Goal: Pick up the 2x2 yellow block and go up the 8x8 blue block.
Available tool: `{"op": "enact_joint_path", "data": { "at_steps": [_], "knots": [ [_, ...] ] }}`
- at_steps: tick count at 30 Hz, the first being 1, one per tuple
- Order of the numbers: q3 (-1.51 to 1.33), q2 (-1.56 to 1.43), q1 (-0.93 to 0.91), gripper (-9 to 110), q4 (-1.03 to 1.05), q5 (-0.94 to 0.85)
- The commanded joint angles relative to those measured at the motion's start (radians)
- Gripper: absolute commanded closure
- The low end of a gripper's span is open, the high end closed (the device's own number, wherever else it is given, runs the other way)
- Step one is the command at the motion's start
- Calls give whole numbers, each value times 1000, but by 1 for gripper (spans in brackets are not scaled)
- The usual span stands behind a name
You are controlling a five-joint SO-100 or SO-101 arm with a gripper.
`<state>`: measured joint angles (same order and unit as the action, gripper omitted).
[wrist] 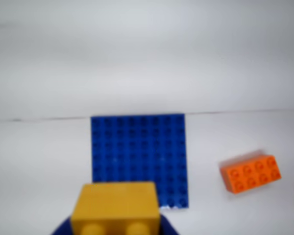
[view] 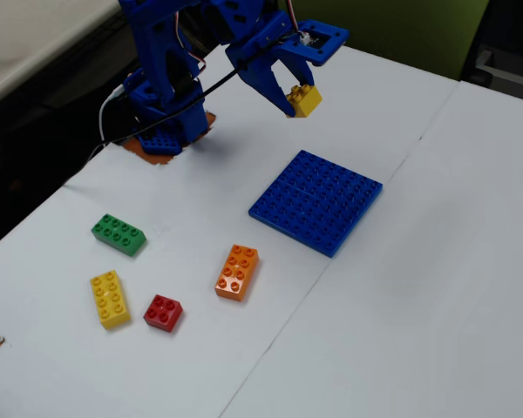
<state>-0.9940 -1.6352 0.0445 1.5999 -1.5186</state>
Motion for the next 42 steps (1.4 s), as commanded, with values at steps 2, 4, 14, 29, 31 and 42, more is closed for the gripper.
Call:
{"op": "enact_joint_path", "data": {
  "at_steps": [2,4,14,29,31,42],
  "knots": [
    [104,84,25,101,17,6],
    [121,132,26,101,18,8],
    [143,272,6,101,81,5],
    [272,367,-55,101,91,-6],
    [284,383,-55,101,86,-17],
    [333,469,-38,101,98,-43]
  ]
}}
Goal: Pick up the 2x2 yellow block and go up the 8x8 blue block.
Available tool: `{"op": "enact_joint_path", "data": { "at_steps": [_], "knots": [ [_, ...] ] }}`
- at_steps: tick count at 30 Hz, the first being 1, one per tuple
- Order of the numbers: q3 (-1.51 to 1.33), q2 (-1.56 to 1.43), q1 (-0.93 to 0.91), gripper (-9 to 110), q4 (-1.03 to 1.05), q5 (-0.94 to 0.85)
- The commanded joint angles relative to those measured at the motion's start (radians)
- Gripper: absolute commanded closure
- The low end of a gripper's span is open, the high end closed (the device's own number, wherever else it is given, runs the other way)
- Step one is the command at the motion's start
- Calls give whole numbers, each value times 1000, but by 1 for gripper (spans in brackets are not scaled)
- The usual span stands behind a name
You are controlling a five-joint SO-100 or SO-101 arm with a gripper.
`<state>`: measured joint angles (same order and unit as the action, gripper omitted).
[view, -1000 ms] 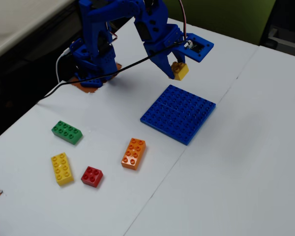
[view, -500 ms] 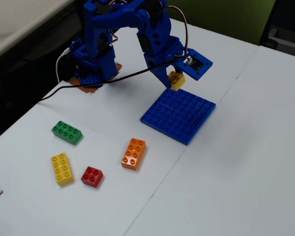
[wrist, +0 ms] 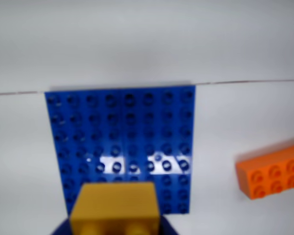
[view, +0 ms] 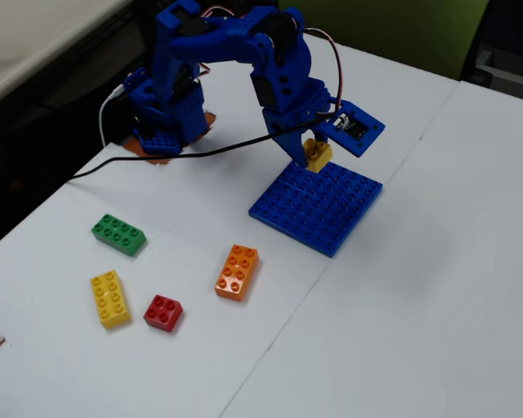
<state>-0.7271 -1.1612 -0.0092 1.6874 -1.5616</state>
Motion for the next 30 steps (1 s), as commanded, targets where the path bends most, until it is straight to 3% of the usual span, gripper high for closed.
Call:
{"op": "enact_joint_path", "data": {
  "at_steps": [1,30],
  "knots": [
    [83,3,15,101,17,0],
    [29,-75,20,101,63,18]
  ]
}}
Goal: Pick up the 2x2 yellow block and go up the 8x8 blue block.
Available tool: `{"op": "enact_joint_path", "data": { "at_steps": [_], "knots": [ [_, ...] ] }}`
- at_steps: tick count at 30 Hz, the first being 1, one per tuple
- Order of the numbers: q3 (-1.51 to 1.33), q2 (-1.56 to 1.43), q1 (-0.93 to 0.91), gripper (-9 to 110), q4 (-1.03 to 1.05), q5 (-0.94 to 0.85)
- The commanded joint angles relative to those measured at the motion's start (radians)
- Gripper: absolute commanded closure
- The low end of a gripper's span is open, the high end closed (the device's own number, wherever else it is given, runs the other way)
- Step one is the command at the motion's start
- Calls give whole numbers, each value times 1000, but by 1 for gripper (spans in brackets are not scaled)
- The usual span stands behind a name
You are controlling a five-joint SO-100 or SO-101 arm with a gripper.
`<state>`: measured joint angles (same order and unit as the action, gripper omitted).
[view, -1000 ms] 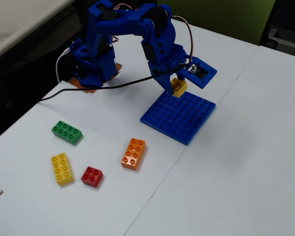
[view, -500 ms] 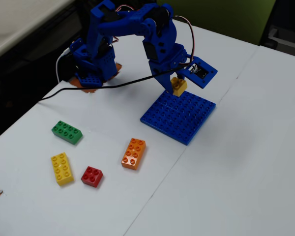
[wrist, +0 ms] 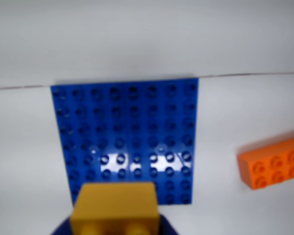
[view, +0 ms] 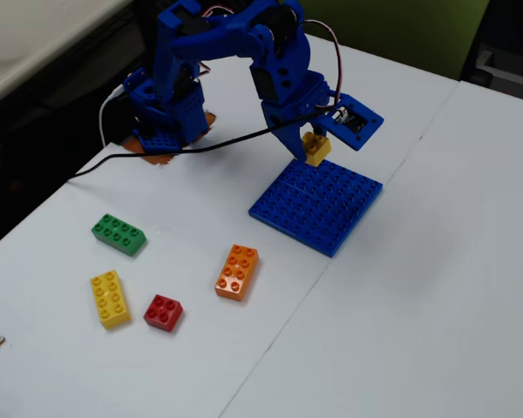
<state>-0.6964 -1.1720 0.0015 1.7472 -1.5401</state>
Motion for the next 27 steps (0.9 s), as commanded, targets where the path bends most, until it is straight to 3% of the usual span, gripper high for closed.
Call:
{"op": "enact_joint_path", "data": {
  "at_steps": [1,27],
  "knots": [
    [-5,-64,9,101,3,-2],
    [6,-32,8,101,-3,-9]
  ]
}}
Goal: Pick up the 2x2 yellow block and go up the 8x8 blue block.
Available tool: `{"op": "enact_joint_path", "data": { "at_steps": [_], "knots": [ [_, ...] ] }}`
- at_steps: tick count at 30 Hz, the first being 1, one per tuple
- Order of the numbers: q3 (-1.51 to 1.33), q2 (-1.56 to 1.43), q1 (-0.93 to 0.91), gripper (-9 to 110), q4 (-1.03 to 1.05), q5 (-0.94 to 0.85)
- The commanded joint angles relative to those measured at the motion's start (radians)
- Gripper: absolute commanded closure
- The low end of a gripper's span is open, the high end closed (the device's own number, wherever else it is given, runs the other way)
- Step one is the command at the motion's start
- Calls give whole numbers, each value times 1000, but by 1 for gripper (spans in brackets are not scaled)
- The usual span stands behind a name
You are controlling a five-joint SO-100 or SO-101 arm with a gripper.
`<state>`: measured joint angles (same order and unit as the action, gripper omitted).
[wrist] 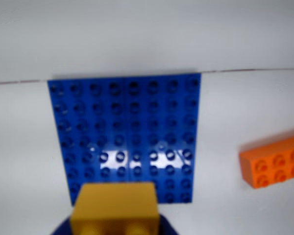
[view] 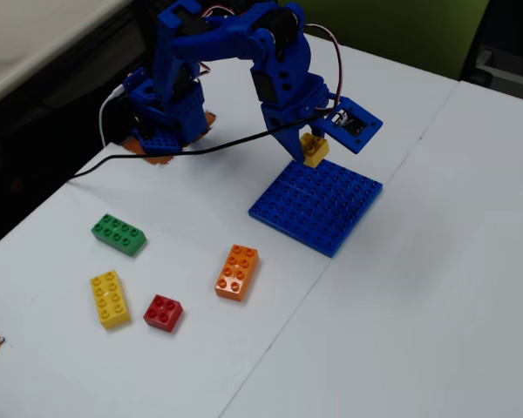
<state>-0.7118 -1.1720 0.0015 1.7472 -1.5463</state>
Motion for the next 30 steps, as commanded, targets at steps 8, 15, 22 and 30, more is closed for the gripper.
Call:
{"op": "enact_joint_path", "data": {
  "at_steps": [8,15,22,30],
  "knots": [
    [26,-15,9,101,-8,0],
    [40,0,11,101,-14,2],
    [43,3,11,101,-14,6],
    [46,9,8,101,-18,3]
  ]
}}
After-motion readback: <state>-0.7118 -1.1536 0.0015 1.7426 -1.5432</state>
